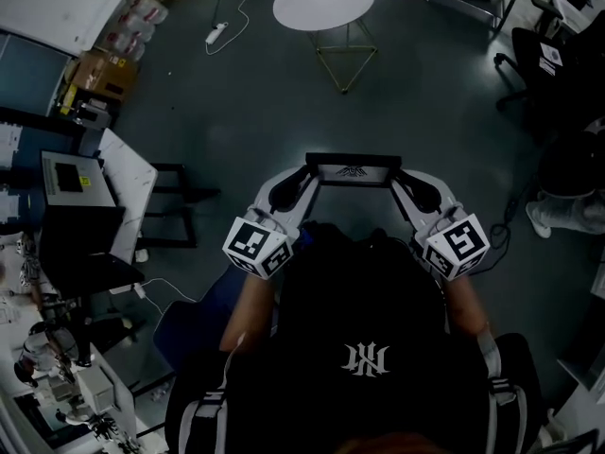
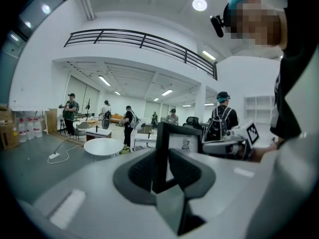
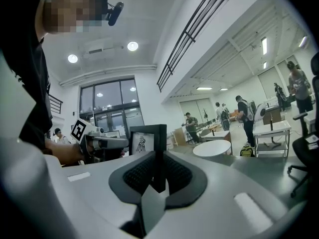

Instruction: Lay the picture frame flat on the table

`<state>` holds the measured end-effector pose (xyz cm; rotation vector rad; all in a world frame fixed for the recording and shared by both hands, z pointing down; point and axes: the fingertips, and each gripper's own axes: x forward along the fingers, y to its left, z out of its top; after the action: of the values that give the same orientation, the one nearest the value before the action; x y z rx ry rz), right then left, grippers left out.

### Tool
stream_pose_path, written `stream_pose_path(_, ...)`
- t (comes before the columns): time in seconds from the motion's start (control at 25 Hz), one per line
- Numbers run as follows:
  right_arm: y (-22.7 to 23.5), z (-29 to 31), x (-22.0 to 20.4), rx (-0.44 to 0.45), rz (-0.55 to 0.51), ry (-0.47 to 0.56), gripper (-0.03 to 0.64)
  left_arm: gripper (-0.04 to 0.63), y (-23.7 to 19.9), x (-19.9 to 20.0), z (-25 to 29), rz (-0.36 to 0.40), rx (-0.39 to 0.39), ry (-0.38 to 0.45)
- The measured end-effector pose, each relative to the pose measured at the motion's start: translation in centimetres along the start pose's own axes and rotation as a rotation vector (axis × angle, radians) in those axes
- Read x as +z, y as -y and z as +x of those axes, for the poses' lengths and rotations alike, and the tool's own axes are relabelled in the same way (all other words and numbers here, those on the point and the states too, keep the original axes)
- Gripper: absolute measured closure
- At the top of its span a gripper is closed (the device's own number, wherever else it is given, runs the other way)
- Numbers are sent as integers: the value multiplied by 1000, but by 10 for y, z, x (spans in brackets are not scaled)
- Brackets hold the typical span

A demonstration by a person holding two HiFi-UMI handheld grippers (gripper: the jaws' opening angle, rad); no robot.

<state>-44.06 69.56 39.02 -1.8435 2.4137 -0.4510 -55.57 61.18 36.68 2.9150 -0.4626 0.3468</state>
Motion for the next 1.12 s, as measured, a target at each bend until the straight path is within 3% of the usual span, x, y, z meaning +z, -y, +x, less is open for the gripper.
stream_pose_path(0.56,-4,-18,-4,-63,20,-22,572,518,8,5,10,-7,-85,-13)
stream_pose_path(0.88,26,-11,3,-91,18,-33,572,518,-6,7,53,-55,-114,28)
stream_pose_path(1.12,90,10,16,-90,9,-53,574,518,-26,17,122,-83,-109,40)
